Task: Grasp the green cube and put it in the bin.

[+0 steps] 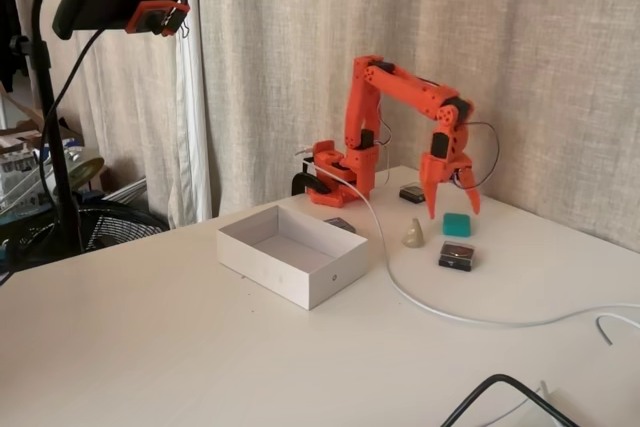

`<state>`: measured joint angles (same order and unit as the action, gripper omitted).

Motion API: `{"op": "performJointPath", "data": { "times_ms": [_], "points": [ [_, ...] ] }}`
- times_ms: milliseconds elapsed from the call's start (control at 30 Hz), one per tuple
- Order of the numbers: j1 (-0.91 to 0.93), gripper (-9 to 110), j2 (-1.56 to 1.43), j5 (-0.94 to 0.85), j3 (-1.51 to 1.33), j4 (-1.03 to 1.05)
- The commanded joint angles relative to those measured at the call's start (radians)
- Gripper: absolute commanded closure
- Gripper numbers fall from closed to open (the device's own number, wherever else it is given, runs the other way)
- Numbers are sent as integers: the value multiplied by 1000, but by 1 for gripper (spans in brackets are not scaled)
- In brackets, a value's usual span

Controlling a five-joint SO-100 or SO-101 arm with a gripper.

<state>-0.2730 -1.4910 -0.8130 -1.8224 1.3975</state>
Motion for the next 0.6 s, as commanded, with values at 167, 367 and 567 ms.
{"op": "performJointPath", "data": {
  "times_ms": [167, 367, 567],
  "points": [
    [-2, 65, 25, -5, 0, -57],
    [-5, 64, 34, -5, -6, -31],
    [-3, 64, 35, -6, -6, 12]
  ]
}}
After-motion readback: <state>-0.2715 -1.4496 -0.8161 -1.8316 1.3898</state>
